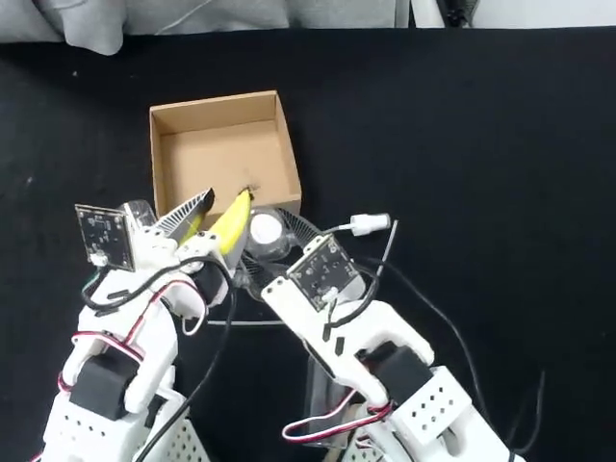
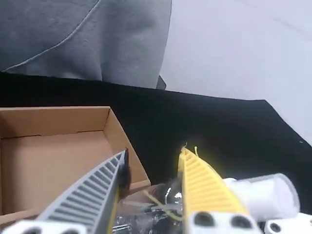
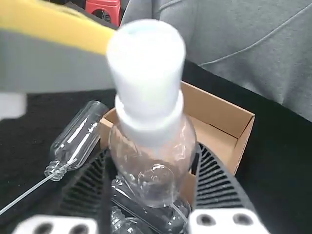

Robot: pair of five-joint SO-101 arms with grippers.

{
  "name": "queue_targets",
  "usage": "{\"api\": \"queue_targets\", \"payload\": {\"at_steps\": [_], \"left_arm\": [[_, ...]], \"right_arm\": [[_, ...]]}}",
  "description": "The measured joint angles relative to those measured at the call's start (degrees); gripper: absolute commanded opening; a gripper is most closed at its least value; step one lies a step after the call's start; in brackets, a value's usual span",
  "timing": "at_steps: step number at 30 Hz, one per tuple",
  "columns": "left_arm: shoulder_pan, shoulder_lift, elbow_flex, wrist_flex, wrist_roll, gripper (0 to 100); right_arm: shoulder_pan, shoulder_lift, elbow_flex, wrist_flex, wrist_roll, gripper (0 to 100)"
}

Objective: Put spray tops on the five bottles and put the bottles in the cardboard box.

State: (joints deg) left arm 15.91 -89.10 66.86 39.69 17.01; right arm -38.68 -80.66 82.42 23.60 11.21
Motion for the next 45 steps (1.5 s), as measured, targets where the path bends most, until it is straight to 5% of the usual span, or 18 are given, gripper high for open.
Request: {"api": "queue_targets", "payload": {"at_steps": [9,19,45], "left_arm": [[-10.8,0.1,0.0,0.0,5.8,16],[-12.2,0.9,-1.1,0.0,6.1,16],[-21.2,38.3,-19.9,6.3,6.3,16]], "right_arm": [[-0.1,0.0,0.0,0.0,0.0,9.1],[-0.1,0.0,0.0,1.8,0.0,9.1],[2.8,0.0,0.0,2.2,0.0,9.1]]}}
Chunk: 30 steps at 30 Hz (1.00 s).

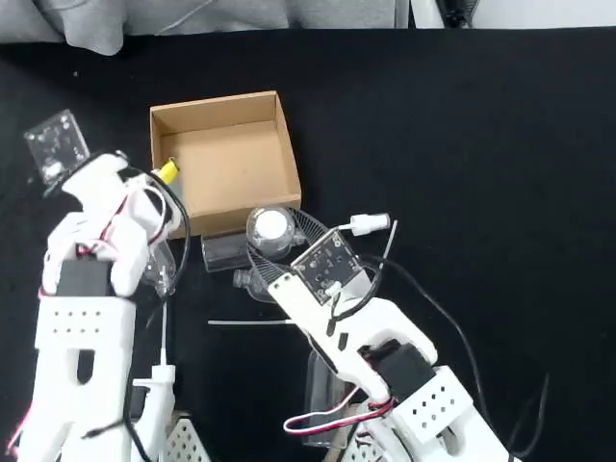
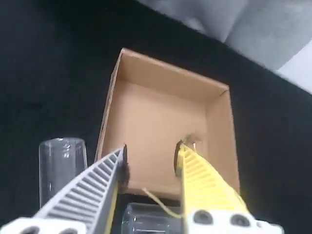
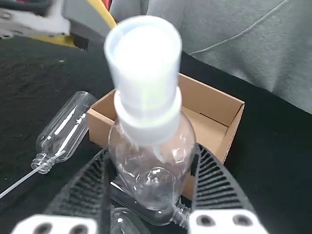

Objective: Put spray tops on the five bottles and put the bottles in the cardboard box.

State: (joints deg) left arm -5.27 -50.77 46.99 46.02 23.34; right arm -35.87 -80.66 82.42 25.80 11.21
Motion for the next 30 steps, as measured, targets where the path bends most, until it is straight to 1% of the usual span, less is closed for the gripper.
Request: {"api": "queue_targets", "payload": {"at_steps": [8,23,30], "left_arm": [[-1.7,11.5,-4.0,0.0,0.0,16],[-2.4,19.3,-6.5,0.0,-1.7,16],[-4.1,27.6,-11.1,0.4,-1.7,16]], "right_arm": [[0.2,0.0,0.0,0.0,0.0,9.1],[0.2,0.0,0.0,0.0,0.0,9.1],[0.2,0.0,0.0,0.0,0.0,9.1]]}}
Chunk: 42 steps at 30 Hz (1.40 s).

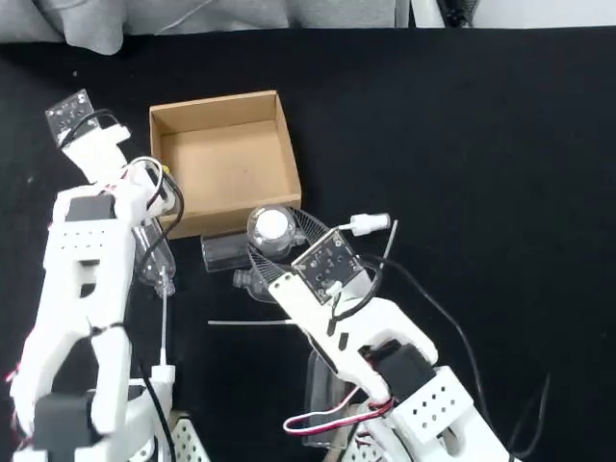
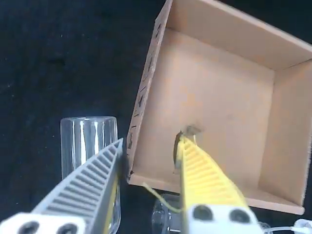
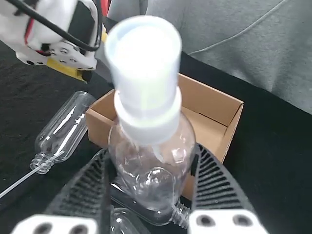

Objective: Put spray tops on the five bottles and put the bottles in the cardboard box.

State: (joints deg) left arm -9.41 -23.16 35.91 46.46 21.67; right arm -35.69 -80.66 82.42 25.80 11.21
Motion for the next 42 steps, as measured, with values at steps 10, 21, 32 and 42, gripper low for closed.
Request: {"api": "queue_targets", "payload": {"at_steps": [10,21,32,42], "left_arm": [[0.2,12.8,-9.8,6.8,0.0,12],[3.3,18.5,-13.4,6.9,-6.9,3],[8.2,18.5,-13.4,6.9,-11.3,3],[12.1,18.4,-12.1,7.4,-16.8,3]], "right_arm": [[2.4,0.0,0.0,0.0,0.0,9.1],[8.6,0.0,0.0,0.0,-5.5,9.1],[15.7,0.0,-0.4,0.0,-11.2,9.1],[18.0,0.0,-0.4,0.0,-11.4,9.1]]}}
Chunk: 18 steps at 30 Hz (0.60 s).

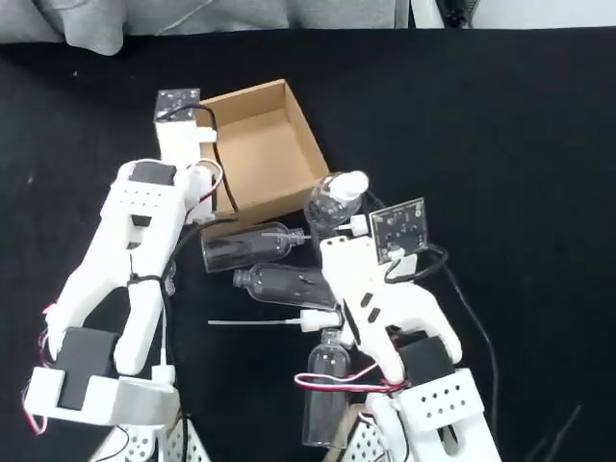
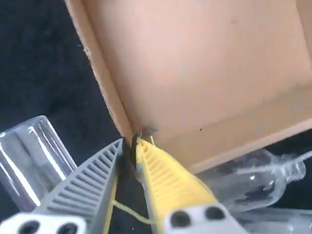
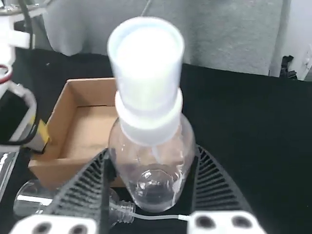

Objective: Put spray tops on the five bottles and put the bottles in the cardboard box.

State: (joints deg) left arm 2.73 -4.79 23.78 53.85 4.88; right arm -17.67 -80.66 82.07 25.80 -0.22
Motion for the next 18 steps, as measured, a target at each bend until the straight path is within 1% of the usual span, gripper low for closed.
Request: {"api": "queue_targets", "payload": {"at_steps": [4,12,18], "left_arm": [[0.8,-1.9,1.6,0.4,-3.3,3],[1.0,-6.7,5.8,0.5,-12.5,3],[1.0,-9.1,6.8,1.7,-16.6,3]], "right_arm": [[0.1,0.0,-1.0,0.0,0.0,9.1],[0.1,0.0,-1.1,0.0,0.0,9.1],[0.1,0.0,-1.1,0.0,0.0,9.1]]}}
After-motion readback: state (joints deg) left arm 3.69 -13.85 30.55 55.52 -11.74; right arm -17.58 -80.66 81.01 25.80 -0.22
